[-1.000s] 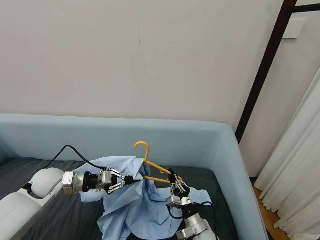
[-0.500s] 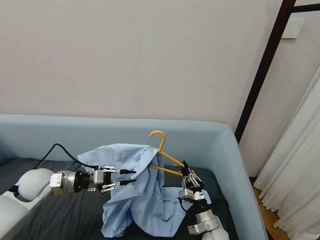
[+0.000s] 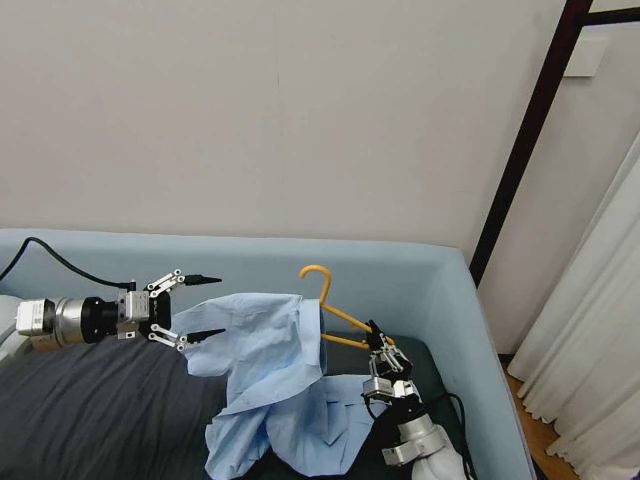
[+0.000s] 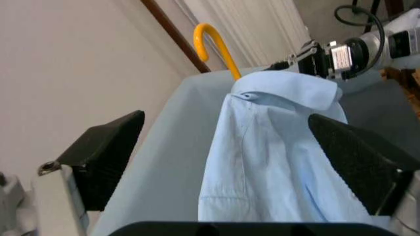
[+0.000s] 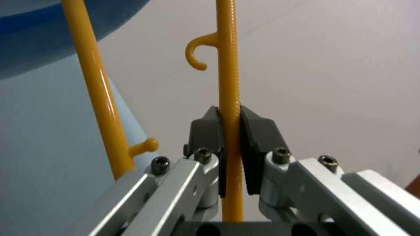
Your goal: Pick up the clothes from the sofa and hang them on the clothes hanger.
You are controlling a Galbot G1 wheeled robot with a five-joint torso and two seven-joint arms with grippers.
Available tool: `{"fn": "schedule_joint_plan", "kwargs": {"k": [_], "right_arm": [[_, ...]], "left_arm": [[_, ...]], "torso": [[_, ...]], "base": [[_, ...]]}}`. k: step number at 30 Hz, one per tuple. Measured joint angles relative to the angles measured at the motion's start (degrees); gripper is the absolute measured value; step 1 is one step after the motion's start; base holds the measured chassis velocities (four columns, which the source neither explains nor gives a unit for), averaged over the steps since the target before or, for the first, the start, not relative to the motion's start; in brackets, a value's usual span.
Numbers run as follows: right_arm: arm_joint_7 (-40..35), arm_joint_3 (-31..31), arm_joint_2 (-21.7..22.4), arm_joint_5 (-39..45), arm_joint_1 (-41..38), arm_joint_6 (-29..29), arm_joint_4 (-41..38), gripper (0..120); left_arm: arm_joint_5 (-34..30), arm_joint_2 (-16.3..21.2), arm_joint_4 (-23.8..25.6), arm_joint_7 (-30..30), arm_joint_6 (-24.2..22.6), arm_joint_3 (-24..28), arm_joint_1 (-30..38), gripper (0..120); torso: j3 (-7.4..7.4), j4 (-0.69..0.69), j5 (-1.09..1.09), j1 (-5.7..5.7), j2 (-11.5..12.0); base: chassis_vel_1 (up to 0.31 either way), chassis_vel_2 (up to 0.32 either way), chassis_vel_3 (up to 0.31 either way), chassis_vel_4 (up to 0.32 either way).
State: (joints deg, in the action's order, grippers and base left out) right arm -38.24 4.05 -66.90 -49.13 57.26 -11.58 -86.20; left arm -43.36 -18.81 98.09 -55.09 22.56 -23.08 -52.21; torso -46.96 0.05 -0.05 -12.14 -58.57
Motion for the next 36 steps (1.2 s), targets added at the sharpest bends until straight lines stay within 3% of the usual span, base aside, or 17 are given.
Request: {"fn": "schedule_joint_plan", "kwargs": {"k": [10,18,29,32,36], "right_arm": [[0.3,0.8,-1.3,-0.6,-0.7,-0.1,0.8,6],[0.3,0.3,-0.8,-3.2,0.3,-0.1,-0.9,6],[-0.2,0.8,-1.8,-8.2,1.6,0.1,-1.4,6],[-0.3,1.0,-2.0,-8.5,1.0,0.1,-0.9,6],[-0.4,1.1,-1.8,-9.2,0.0,-0.2,-0.8,6]], "left_arm": [[-4.2,-0.1,-1.8,0.1,-7.3,2.3,0.7,100],[-5.3,2.4,-0.1,0.9,-9.6,2.3,0.9,100],[-4.2,0.4,0.8,1.9,-11.5,6.1,0.9,100],[-3.1,-0.9,-1.0,2.2,-11.4,9.7,3.0,100],[-1.8,-2.6,-5.4,1.5,-11.2,21.0,12.8,93]], "torso": [[0.0,0.04,-0.01,0.0,0.0],[0.0,0.02,0.01,0.0,0.0],[0.0,0.02,0.0,0.0,0.0],[0.0,0.01,-0.01,0.0,0.0],[0.0,0.03,0.02,0.0,0.0]], "base": [[0.0,0.0,0.0,0.0],[0.0,0.0,0.0,0.0],[0.0,0.0,0.0,0.0],[0.0,0.0,0.0,0.0],[0.0,0.0,0.0,0.0]]}}
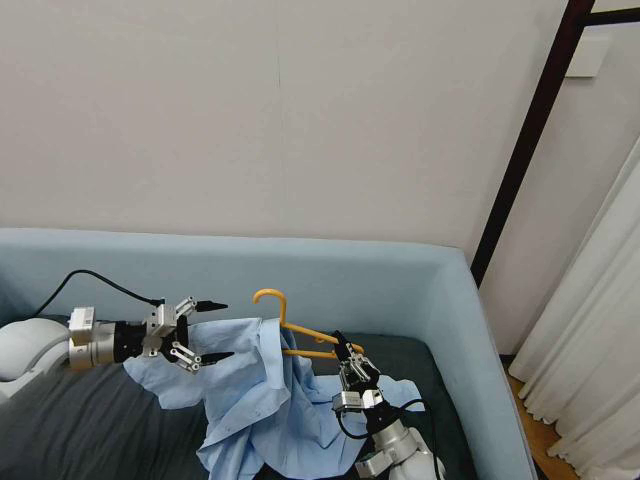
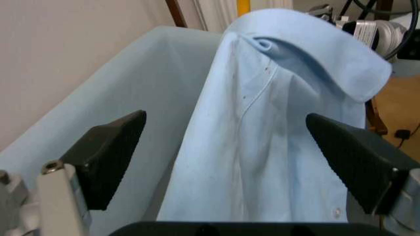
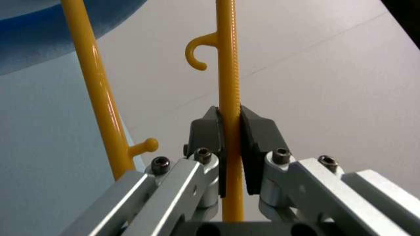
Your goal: Pick up the clothes from the sofa and hang them on the clothes hanger.
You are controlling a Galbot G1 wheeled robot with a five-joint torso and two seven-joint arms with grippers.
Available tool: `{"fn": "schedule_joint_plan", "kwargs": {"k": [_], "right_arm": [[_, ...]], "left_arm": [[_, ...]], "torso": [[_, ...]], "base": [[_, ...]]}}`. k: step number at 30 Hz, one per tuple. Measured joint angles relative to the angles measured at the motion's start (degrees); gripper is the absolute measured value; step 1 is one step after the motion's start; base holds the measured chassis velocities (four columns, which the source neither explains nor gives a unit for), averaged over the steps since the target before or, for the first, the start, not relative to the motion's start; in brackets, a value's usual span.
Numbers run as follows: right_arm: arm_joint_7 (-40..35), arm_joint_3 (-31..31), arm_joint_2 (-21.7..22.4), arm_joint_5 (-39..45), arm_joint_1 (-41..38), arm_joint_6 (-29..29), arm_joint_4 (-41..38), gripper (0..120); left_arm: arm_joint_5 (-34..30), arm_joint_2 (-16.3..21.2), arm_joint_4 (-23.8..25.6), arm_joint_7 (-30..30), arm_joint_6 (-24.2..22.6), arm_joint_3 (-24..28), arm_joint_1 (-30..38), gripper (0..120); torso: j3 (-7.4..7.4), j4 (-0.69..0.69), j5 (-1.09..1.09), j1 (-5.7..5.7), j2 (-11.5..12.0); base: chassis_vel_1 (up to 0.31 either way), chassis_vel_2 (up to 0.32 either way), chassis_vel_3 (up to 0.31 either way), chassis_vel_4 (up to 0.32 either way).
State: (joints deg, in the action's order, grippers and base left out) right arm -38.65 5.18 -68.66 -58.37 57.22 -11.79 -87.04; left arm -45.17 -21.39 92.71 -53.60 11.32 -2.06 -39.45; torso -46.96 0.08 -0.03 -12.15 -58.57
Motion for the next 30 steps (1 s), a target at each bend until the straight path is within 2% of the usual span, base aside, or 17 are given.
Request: {"fn": "schedule_joint_plan", "kwargs": {"k": [5,6,9,11,15,18,19,21,24,30], "right_arm": [[-0.5,-0.8,-0.3,-1.4,-0.4,-0.6,0.4,6],[-0.5,-0.8,-0.3,-1.4,-0.4,-0.6,0.4,6],[-0.7,-1.4,-0.6,-2.2,-0.6,-1.2,0.9,6],[-0.8,-1.6,-0.7,-2.4,-0.6,-1.3,0.9,6],[-0.9,-2.1,-0.6,-2.9,-0.6,-1.8,1.1,6],[-1.1,-2.5,-0.8,-3.3,-0.6,-2.1,1.1,6],[-1.2,-2.6,-0.9,-3.5,-0.6,-2.3,1.1,6],[-1.4,-2.6,-1.0,-3.7,-0.6,-2.4,1.1,6],[-1.6,-2.5,-1.1,-3.9,-0.5,-2.7,1.0,6],[-2.0,-2.4,-1.3,-3.9,-0.4,-3.1,0.7,6]], "left_arm": [[0.9,-1.5,-2.8,-1.3,0.0,5.0,5.9,76],[0.9,-1.5,-2.8,-1.3,0.0,5.0,5.9,76],[1.3,-2.5,-4.6,-2.9,0.1,7.3,8.7,61],[1.4,-2.6,-5.1,-3.6,0.1,7.8,9.3,57],[1.7,-2.6,-6.1,-6.7,-0.4,8.5,10.8,37],[1.8,-2.7,-6.2,-7.4,-0.6,8.5,10.9,31],[1.8,-2.7,-6.2,-7.6,-0.7,8.3,10.8,25],[1.8,-2.7,-6.2,-7.8,-0.8,7.9,10.5,21],[1.9,-2.6,-6.0,-8.6,-1.1,7.0,9.6,8],[1.8,-2.6,-5.9,-9.5,-1.3,5.2,7.4,7]], "torso": [[0.0,0.0,-0.01,0.0,0.0],[0.0,0.0,-0.01,0.0,0.0],[0.0,0.0,-0.02,0.0,0.0],[0.0,0.0,-0.02,0.0,0.0],[0.0,-0.01,-0.02,0.0,0.0],[0.0,-0.01,-0.02,0.0,0.0],[0.0,-0.01,-0.02,0.0,0.0],[0.0,0.0,-0.02,0.0,0.0],[0.0,-0.01,-0.02,0.0,0.0],[0.0,-0.01,-0.02,0.0,0.0]], "base": [[0.0,0.0,0.0,0.0],[0.0,0.0,0.0,0.0],[0.0,0.0,0.0,0.0],[0.0,0.0,0.0,0.0],[0.0,0.0,0.0,0.0],[0.0,0.0,0.0,0.0],[0.0,0.0,0.0,0.0],[0.0,0.0,0.0,0.0],[0.0,0.0,0.0,0.0],[0.0,0.0,0.0,0.0]]}}
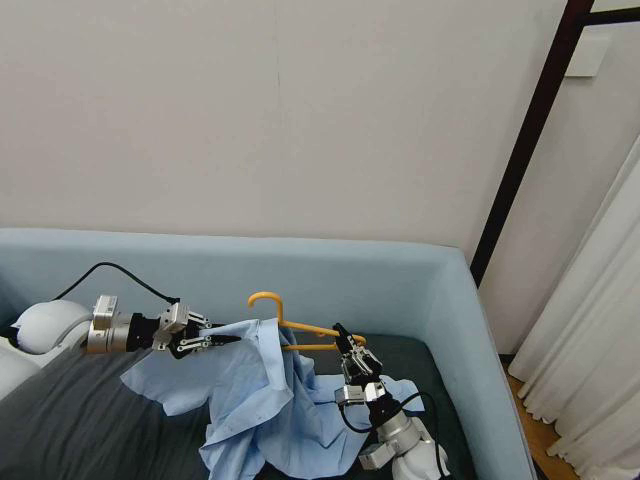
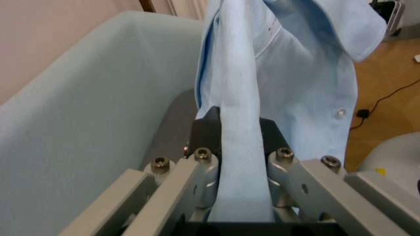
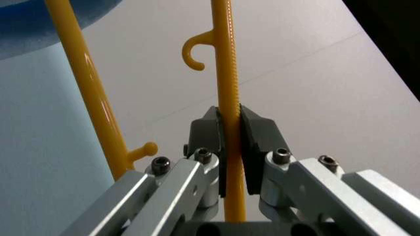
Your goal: Pick up the clothes from the sofa and hang them on the clothes hanger.
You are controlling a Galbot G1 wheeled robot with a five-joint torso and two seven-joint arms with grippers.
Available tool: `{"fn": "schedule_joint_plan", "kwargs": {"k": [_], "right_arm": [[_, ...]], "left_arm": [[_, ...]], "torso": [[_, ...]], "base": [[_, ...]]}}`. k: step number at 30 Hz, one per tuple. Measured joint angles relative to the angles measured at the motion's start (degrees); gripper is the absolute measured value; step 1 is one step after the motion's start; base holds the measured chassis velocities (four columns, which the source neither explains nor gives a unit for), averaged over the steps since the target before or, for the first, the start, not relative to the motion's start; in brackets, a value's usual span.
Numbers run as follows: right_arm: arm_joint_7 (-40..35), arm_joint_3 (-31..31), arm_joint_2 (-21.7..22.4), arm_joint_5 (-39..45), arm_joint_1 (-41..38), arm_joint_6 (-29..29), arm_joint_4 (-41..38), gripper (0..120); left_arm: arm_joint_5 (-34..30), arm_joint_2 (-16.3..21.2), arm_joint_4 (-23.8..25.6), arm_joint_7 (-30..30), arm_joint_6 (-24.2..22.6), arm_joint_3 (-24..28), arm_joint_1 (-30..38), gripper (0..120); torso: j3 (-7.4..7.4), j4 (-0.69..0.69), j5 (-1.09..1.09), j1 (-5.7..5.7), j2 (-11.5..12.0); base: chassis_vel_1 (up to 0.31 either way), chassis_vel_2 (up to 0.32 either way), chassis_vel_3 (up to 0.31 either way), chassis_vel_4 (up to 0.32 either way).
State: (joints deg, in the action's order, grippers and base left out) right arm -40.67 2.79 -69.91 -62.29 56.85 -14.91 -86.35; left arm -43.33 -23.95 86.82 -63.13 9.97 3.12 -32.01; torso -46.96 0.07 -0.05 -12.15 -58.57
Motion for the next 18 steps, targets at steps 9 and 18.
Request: {"fn": "schedule_joint_plan", "kwargs": {"k": [9,18], "right_arm": [[-0.4,-0.1,0.5,3.3,0.4,-0.5,-1.1,19],[4.9,1.1,2.3,18.0,1.6,-10.3,-3.8,51]], "left_arm": [[-0.1,0.0,-0.6,-0.9,-1.0,-2.5,-2.2,7],[-0.9,-0.5,-4.4,0.3,-1.2,-3.1,-1.2,7]], "torso": [[0.0,-0.01,-0.02,0.0,0.0],[0.0,0.0,0.01,0.0,0.0]], "base": [[0.0,0.0,0.0,0.0],[0.0,0.0,0.0,0.0]]}}
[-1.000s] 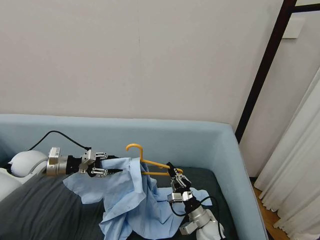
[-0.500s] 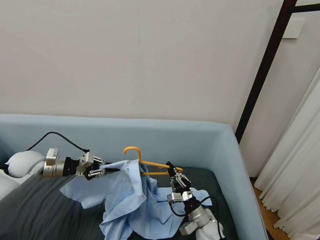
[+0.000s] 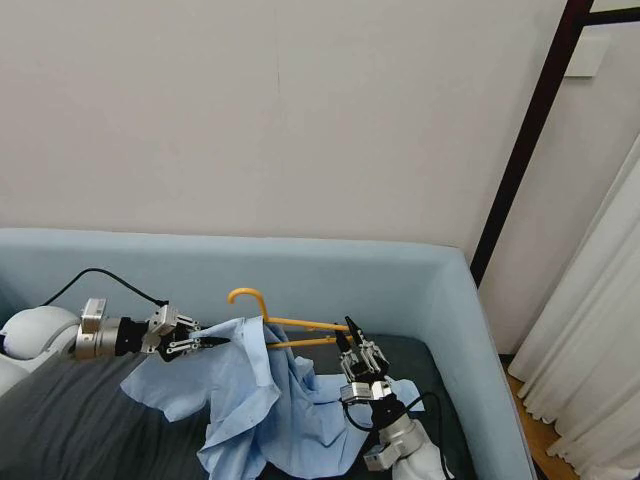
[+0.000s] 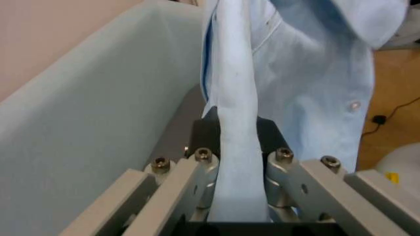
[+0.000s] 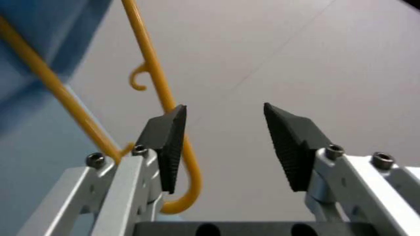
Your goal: Pick up the clothes from the sofa and hang them on the clothes hanger.
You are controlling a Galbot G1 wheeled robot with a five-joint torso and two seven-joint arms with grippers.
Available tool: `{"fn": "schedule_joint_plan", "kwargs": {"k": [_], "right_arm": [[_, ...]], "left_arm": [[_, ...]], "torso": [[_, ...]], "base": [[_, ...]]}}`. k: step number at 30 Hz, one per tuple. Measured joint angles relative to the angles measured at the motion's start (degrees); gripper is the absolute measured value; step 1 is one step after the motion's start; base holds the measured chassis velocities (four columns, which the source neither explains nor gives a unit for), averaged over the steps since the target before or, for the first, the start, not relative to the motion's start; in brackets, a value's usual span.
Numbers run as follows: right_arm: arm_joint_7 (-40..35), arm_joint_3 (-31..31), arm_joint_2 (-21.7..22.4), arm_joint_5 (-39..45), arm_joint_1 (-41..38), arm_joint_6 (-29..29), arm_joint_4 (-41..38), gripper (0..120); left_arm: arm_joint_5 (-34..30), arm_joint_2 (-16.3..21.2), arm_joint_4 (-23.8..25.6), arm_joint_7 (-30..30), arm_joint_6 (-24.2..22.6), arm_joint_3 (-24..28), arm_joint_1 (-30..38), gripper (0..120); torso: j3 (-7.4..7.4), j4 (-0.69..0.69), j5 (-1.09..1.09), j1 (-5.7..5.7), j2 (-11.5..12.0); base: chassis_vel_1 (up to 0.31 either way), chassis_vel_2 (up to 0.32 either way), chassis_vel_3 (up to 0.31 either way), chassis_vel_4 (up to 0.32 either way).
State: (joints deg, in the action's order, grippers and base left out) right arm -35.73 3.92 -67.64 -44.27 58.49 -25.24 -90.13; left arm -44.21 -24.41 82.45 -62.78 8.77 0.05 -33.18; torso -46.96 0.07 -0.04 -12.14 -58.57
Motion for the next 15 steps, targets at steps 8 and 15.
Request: {"fn": "schedule_joint_plan", "kwargs": {"k": [8,15], "right_arm": [[11.4,3.0,1.7,27.3,0.6,-5.0,4.2,84],[26.0,3.7,0.7,46.6,-4.1,-0.3,16.3,100]], "left_arm": [[-0.2,-1.2,-4.2,1.3,0.0,0.2,3.1,7],[-0.2,-1.2,-4.8,1.2,0.3,0.2,3.5,7]], "torso": [[0.0,0.01,0.0,0.0,0.0],[0.0,0.0,0.0,0.0,0.0]], "base": [[0.0,0.0,0.0,0.0],[0.0,0.0,0.0,0.0]]}}
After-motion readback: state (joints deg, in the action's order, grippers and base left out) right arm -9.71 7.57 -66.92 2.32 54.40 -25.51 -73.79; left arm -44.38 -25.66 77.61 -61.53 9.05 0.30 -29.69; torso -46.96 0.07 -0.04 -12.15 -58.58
